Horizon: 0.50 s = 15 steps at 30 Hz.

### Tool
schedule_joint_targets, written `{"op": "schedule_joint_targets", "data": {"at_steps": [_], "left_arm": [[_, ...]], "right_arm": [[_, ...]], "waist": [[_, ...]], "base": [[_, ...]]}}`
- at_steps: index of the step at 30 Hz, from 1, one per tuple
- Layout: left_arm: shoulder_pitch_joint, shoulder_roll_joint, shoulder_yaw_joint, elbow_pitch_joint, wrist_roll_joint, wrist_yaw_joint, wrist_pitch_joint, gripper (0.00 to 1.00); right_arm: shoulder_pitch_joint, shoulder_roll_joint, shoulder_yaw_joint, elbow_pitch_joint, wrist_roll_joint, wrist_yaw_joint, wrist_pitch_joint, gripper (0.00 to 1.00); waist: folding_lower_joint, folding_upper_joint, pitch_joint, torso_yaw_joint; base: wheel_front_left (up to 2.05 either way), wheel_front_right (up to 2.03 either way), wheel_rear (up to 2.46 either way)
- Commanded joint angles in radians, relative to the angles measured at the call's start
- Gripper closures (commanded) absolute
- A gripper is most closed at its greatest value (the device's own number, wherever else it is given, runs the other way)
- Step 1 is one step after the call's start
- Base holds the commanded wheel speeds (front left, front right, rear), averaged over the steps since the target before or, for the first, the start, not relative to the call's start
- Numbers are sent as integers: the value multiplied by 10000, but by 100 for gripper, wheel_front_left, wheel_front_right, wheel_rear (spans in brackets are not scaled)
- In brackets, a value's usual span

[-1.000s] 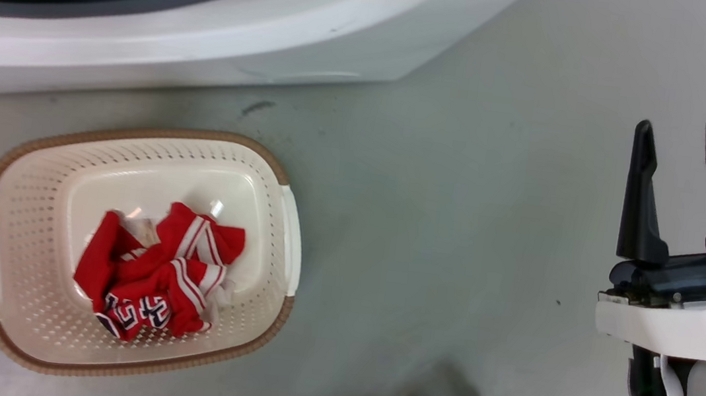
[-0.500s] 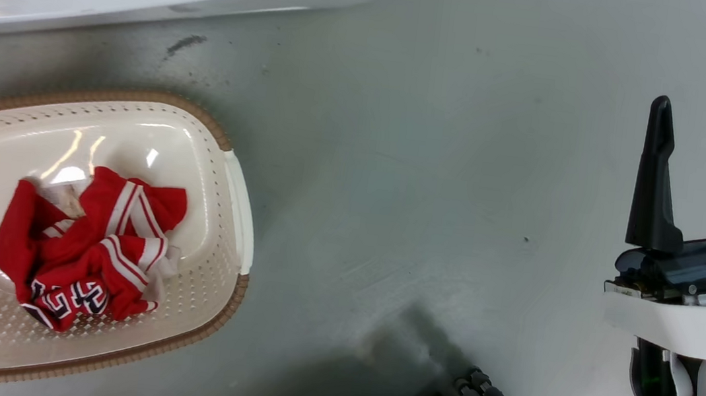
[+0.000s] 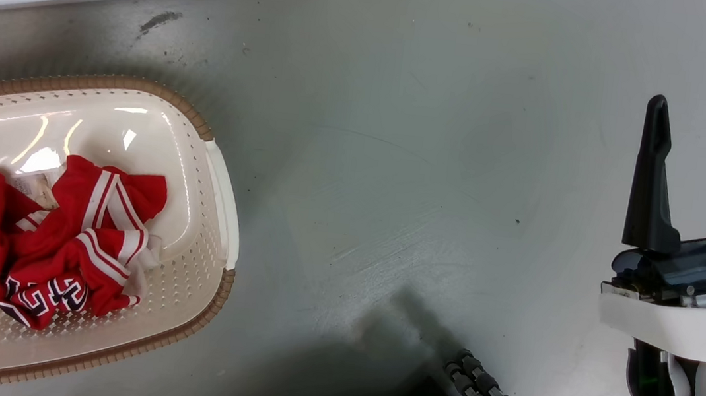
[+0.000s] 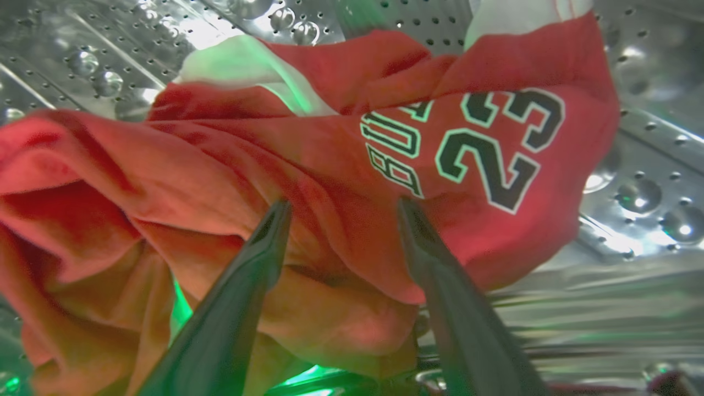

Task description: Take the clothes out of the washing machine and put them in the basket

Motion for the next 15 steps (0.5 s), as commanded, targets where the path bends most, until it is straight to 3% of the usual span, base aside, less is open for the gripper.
{"op": "schedule_joint_targets", "data": {"at_steps": [1, 3, 4, 5, 15], "left_arm": [[186, 38, -89, 191, -64, -24, 31, 0], [195, 80, -184, 230, -8, -27, 13, 0], [190, 111, -262, 230, 39, -20, -28, 61], [163, 134, -299, 225, 15, -22, -56, 100], [138, 152, -366, -19, -284, -23, -1313, 100]], "right_arm": [[-142, 16, 2, -46, 85, -7, -17, 0], [-162, 16, -12, -47, 94, -7, -17, 0], [-170, 16, -23, -48, 92, -7, -17, 0], [-182, 16, -28, -45, 86, -7, -17, 0], [-176, 16, -24, 68, -78, -7, -17, 0]], "waist": [[-1, 0, 27, -13], [-1, 0, 58, -14], [-1, 0, 72, -9], [-1, 0, 85, -4], [-1, 0, -227, 132]], "base": [[0, 0, 0], [0, 0, 0], [0, 0, 0], [0, 0, 0], [0, 0, 0]]}}
